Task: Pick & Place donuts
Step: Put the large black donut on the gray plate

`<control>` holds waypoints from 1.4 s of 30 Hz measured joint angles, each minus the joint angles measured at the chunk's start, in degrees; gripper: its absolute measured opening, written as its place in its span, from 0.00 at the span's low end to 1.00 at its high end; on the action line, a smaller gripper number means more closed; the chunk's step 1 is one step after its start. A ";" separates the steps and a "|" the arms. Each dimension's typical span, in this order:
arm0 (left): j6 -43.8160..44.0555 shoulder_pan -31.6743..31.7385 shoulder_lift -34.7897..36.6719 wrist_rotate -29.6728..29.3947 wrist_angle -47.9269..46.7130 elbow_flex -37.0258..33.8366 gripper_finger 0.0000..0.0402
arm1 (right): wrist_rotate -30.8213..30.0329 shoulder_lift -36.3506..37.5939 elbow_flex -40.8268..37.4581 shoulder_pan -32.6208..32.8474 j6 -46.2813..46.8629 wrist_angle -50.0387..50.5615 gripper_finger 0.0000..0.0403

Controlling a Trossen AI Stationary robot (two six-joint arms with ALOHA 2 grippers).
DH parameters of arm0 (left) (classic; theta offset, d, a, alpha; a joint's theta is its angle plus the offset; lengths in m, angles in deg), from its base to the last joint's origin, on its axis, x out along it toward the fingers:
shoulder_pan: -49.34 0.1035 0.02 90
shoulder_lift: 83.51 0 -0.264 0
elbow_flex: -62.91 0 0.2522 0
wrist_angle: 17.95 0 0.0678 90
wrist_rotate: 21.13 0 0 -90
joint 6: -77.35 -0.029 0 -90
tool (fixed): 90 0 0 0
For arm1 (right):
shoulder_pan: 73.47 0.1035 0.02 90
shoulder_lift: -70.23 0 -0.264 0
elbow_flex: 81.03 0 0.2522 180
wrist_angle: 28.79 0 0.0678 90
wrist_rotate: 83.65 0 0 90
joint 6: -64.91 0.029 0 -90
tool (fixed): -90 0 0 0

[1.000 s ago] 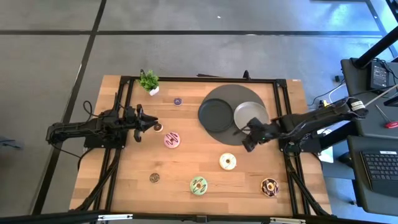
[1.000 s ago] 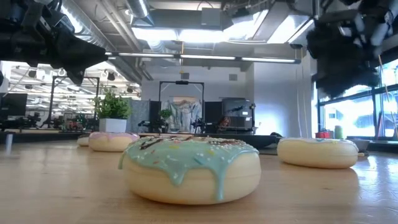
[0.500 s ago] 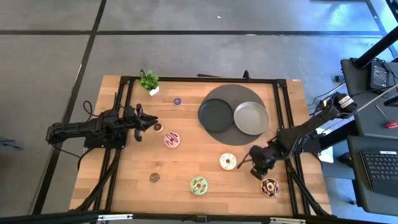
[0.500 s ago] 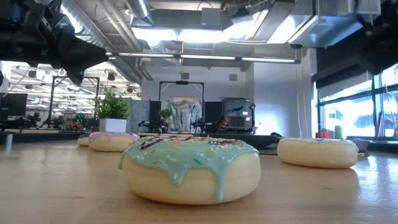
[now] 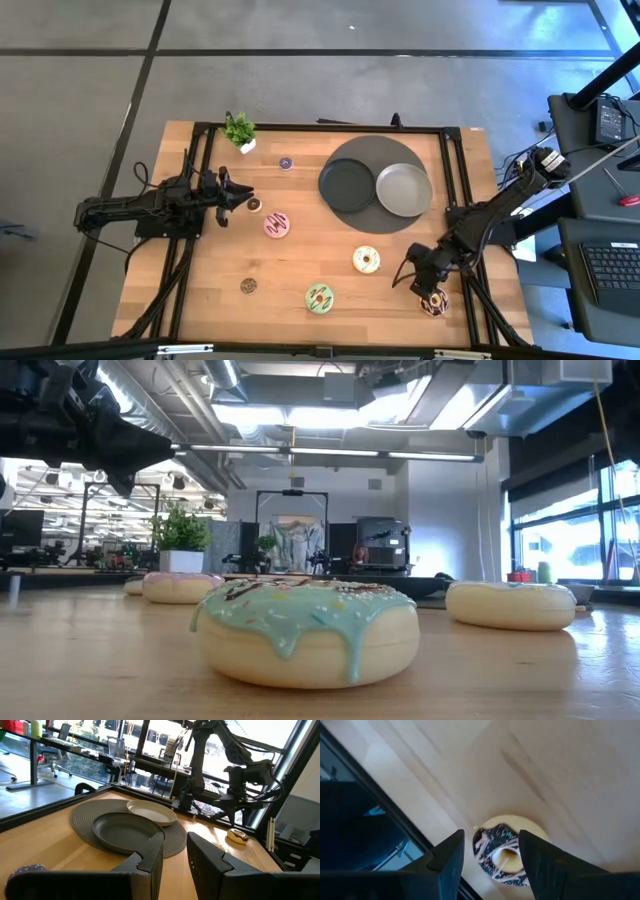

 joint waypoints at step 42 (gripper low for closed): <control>0.01 0.01 0.00 0.04 0.17 0.01 0.20 | 0.15 -12.88 0.00 7.55 -12.26 2.16 0.41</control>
